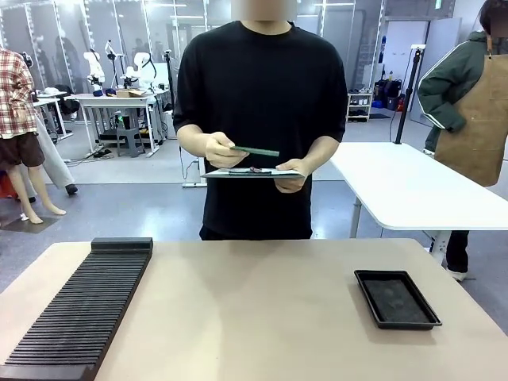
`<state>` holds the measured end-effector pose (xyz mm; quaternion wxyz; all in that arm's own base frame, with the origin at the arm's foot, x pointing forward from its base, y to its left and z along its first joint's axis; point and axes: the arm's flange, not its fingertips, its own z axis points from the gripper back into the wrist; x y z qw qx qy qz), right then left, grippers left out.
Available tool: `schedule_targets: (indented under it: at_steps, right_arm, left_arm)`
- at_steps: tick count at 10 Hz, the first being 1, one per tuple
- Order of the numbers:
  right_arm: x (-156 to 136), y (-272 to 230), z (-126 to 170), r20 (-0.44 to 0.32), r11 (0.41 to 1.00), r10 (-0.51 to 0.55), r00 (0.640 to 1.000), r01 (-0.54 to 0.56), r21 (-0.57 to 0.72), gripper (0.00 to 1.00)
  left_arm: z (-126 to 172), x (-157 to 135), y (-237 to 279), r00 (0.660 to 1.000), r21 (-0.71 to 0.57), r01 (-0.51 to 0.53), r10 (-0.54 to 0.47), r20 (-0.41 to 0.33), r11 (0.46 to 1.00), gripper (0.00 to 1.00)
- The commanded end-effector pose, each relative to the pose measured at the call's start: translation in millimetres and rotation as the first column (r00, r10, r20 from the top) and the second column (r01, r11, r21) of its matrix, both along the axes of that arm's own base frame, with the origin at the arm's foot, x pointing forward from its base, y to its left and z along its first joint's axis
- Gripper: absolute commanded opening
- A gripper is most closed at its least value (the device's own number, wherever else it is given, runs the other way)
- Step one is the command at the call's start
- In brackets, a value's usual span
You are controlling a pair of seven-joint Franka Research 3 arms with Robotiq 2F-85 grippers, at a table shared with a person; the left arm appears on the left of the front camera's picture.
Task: Inspect the PCB.
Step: Pick up the Blank PCB that the human is holding.
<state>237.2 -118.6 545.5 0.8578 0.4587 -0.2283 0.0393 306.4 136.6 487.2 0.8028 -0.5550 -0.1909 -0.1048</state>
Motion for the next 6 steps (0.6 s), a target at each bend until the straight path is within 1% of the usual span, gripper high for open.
schedule_targets:
  at_steps: [1, 2, 3, 4, 6]
  right_arm:
    - [0, 0, 1, 0.022, 1.0, 0.011, 1.0, -0.011, 0.003, 1.0]
    - [0, 0, 1, 0.022, 1.0, 0.011, 1.0, -0.011, 0.003, 1.0]
    - [0, 0, 1, 0.022, 1.0, 0.011, 1.0, -0.011, 0.003, 1.0]
    - [0, 0, 1, 0.022, 1.0, 0.011, 1.0, -0.011, 0.003, 1.0]
    - [0, 0, 1, 0.022, 1.0, 0.011, 1.0, -0.011, 0.003, 1.0]
  left_arm:
    - [-15, -18, -4, 1.0, 0.013, -0.022, 0.022, 0.014, 1.0, 1.0]
    - [-20, -23, -3, 0.998, -0.009, -0.041, 0.041, 0.047, 0.999, 1.0]
    - [-26, -20, -3, 0.995, -0.043, -0.051, 0.054, 0.08, 0.998, 1.0]
    - [-14, -22, 2, 1.0, -0.008, -0.025, 0.025, 0.005, 1.0, 1.0]
    - [-14, -22, 2, 1.0, -0.008, -0.025, 0.025, 0.005, 1.0, 1.0]
